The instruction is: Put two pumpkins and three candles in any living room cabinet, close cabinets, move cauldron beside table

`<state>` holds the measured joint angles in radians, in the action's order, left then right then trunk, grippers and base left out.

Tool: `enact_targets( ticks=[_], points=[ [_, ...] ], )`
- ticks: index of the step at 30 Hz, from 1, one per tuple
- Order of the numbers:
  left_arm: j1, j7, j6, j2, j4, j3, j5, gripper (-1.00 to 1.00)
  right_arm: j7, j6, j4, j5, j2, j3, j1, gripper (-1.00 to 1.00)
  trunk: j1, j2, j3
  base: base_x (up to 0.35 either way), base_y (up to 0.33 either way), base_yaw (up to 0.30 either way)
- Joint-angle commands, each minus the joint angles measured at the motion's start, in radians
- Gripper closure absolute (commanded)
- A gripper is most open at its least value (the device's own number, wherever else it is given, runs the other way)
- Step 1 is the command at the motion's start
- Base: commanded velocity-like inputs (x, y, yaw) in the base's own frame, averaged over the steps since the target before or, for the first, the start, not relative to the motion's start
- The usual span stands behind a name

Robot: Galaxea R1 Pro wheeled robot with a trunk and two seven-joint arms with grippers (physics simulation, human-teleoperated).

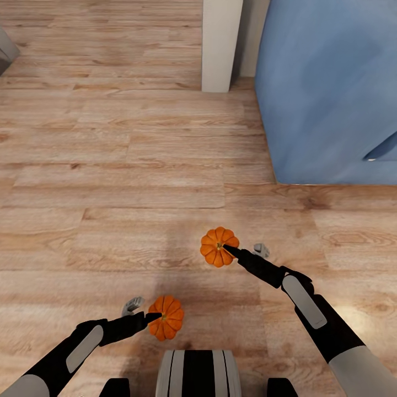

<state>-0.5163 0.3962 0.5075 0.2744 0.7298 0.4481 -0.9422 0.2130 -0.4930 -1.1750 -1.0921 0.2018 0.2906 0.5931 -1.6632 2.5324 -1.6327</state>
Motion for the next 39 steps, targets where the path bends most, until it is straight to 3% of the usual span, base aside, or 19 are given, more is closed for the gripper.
enact_targets(
  ticks=[1,9,12,35,39],
  points=[
    [-0.001,0.0,0.003,0.001,0.0,0.003,-0.007,-1.0,0.0,-0.003,0.0,-0.006,0.001,0.001,0.001,1.0,0.0,0.0,-0.004,0.0,0.0,0.0],
    [-0.001,0.0,0.003,0.002,0.0,0.003,-0.007,-1.0,-0.003,-0.003,0.001,-0.006,0.001,0.001,0.001,1.0,-0.001,0.001,-0.008,0.0,0.0,0.0],
    [-0.001,0.0,0.003,0.002,0.0,0.003,-0.007,-1.0,-0.003,-0.003,0.001,-0.006,0.001,0.001,0.001,1.0,-0.002,0.001,-0.02,0.0,0.0,0.0],
    [-0.001,0.002,0.001,0.003,0.0,0.003,-0.006,-1.0,-0.001,-0.001,0.001,-0.006,0.001,0.001,0.001,1.0,-0.002,0.001,-0.02,0.0,0.0,0.0],
    [-0.001,0.007,-0.055,0.014,0.0,0.005,-0.006,-1.0,-0.001,-0.001,0.001,-0.005,0.001,0.001,0.001,1.0,-0.002,0.001,-0.02,0.0,0.0,0.0]
  ],
)
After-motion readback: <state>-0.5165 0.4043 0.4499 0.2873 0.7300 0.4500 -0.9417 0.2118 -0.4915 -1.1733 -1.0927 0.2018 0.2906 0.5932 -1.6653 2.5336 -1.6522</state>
